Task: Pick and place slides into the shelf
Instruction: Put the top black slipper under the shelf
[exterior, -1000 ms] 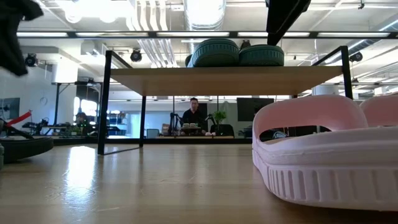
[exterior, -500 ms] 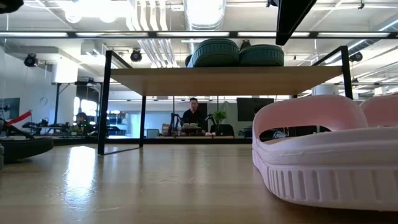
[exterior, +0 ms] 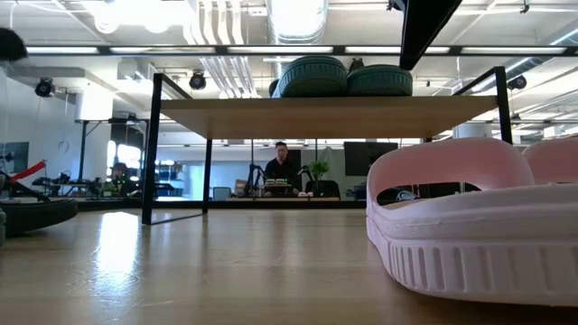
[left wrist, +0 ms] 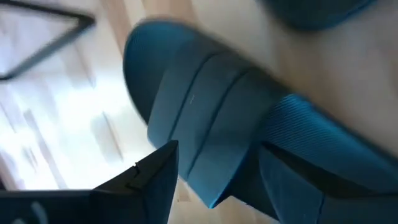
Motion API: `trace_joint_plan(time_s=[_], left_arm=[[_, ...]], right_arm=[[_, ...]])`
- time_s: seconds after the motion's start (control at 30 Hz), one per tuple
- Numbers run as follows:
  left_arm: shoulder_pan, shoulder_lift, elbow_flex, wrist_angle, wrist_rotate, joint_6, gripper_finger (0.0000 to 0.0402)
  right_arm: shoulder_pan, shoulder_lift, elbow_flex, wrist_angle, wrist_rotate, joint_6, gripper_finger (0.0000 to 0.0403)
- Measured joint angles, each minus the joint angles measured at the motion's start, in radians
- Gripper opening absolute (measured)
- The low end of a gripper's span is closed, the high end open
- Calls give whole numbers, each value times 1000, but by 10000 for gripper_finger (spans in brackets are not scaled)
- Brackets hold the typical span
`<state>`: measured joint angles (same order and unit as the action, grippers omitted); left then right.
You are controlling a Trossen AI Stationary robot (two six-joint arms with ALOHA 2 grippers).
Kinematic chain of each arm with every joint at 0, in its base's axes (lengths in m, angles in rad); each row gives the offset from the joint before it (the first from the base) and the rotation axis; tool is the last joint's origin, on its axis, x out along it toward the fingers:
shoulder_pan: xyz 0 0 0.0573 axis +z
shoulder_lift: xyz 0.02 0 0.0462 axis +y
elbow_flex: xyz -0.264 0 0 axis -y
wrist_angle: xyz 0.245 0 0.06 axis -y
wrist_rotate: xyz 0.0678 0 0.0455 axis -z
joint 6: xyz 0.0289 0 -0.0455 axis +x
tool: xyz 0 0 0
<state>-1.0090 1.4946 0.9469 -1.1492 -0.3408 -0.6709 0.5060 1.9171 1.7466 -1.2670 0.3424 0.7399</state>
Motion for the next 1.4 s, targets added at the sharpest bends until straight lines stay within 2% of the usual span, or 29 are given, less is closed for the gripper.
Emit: trace_joint_plan(time_s=[0.1,0.2,0.3,0.4,0.47,0.57,0.67,0.77,0.87,1.0,1.17,1.4], left_arm=[[1,0,-45,2,-23,-51,193],[13,-7,-82,24,-58,-88,162],[28,-10,-108,60,-69,-72,107],[49,-11,-123,101,-71,-26,35],[77,-14,-123,105,-66,-30,11],[145,-39,-95,69,-41,-31,6],[231,-86,-27,-45,-23,-52,2],[331,-151,46,-145,68,-102,1],[415,-218,101,-108,161,-217,1],[434,-240,143,43,113,-349,1],[433,-113,185,214,21,-357,0],[459,189,340,143,-129,-271,0]], right_arm=[[0,1,0,0,0,0,210],[0,1,0,0,1,0,210],[0,2,0,0,1,0,210],[0,2,0,0,1,0,210],[0,2,0,0,1,-3,210],[0,2,0,0,1,-6,210],[0,2,0,0,-1,-6,210],[-2,2,0,0,-14,11,210],[-5,2,0,-4,-27,49,210],[-3,-7,-1,-16,-5,106,210],[37,-58,-1,-78,158,213,210],[78,-105,0,-247,240,323,210]])
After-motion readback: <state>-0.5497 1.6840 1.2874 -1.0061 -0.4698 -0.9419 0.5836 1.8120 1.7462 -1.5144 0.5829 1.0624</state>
